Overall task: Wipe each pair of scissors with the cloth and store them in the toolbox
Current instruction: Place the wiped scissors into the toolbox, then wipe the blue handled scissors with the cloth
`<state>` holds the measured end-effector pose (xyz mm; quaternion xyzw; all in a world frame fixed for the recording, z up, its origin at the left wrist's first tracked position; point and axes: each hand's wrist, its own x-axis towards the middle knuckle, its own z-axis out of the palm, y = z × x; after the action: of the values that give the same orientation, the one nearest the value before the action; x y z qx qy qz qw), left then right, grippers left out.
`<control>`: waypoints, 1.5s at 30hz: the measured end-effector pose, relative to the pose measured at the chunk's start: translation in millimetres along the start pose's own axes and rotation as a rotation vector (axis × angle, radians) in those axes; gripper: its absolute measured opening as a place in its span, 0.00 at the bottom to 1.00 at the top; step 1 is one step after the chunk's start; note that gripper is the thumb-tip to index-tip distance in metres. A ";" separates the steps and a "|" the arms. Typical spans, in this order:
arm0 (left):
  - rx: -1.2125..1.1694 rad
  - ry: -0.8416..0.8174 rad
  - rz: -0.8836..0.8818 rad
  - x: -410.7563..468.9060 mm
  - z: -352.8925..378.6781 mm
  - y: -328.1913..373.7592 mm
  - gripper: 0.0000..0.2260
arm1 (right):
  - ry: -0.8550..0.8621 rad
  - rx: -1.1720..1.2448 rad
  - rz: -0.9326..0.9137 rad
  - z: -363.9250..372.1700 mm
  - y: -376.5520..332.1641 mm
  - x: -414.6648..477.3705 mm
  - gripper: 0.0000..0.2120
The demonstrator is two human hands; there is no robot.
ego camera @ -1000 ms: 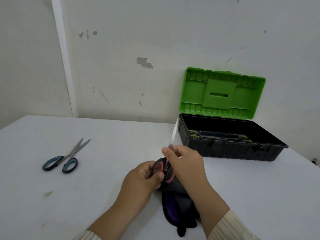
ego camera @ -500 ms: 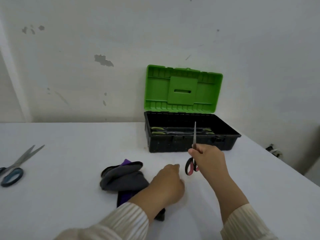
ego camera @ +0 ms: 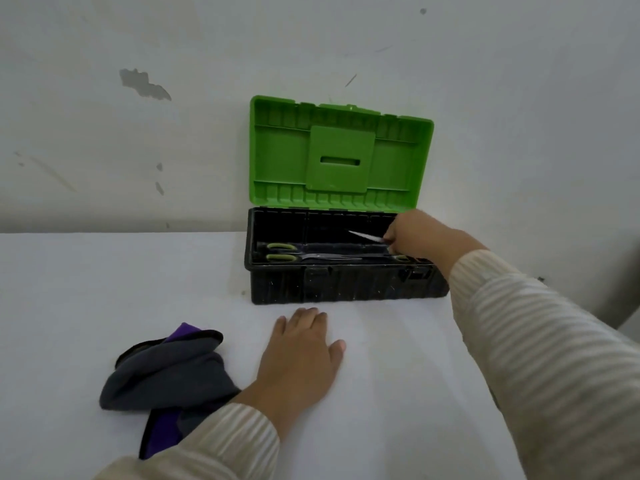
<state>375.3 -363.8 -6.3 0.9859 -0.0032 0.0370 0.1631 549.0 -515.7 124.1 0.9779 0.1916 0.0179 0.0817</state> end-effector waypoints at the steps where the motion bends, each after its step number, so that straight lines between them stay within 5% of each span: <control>1: 0.004 0.013 0.001 0.1 0.7 0.1 0.27 | -0.057 0.002 0.000 9.3 3.8 10.2 0.10; 11: 0.013 0.035 -0.017 3.5 3.7 -0.4 0.27 | -0.276 0.056 0.111 44.6 16.2 46.7 0.10; 18: -0.071 0.036 -0.006 6.3 1.1 -1.2 0.24 | 0.216 0.460 0.150 14.6 -17.0 -1.9 0.11; 21: -0.414 0.079 -0.126 5.5 -10.5 -5.0 0.16 | 0.446 0.679 0.076 3.7 -59.8 -47.0 0.11; 23: -0.693 0.165 -0.293 -1.4 -32.4 -10.2 0.14 | 0.474 0.848 0.068 6.9 -89.1 -70.9 0.09; 26: -0.805 0.388 -0.340 -20.8 -73.8 -30.0 0.18 | 0.314 1.150 0.076 17.2 -135.2 -95.7 0.09; 29: -0.750 0.532 -0.360 -46.0 -104.1 -71.2 0.20 | 0.123 1.164 -0.025 26.0 -193.0 -113.2 0.09; 32: -0.608 0.603 -0.435 -68.8 -119.8 -134.4 0.20 | 0.106 0.997 -0.212 29.5 -251.4 -125.9 0.17; 36: -0.363 0.602 -0.639 -105.9 -139.9 -229.9 0.19 | 0.006 0.782 -0.226 35.6 -297.4 -132.1 0.16; 41: -0.021 0.289 -0.909 -138.6 -159.0 -329.4 0.22 | 0.188 0.782 -0.145 55.2 -314.7 -136.6 0.09; 45: 0.127 0.079 -0.838 -136.9 -160.1 -354.5 0.13 | 0.342 0.808 -0.144 57.3 -313.8 -136.1 0.10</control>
<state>233.8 22.5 20.8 0.9078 0.4065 0.0052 0.1028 310.1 -289.3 14.8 0.8984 0.2616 0.0975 -0.3391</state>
